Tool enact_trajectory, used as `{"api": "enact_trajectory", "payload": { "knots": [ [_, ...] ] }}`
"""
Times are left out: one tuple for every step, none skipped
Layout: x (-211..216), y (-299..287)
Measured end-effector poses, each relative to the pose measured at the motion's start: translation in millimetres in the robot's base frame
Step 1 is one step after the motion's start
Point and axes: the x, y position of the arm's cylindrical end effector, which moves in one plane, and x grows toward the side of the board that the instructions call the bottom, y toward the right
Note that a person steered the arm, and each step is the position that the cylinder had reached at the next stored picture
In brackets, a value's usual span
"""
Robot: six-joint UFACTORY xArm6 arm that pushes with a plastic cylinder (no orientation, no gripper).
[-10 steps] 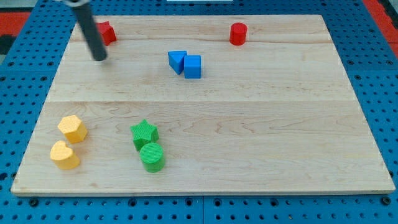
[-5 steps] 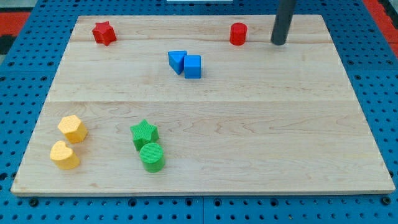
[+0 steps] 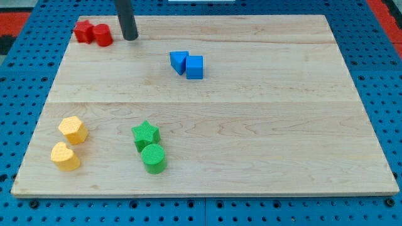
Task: Push the red circle into the red star
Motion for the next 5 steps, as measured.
{"api": "enact_trajectory", "payload": {
  "knots": [
    [49,7],
    [98,-62],
    [141,-129],
    [238,-151],
    [338,-153]
  ]
}}
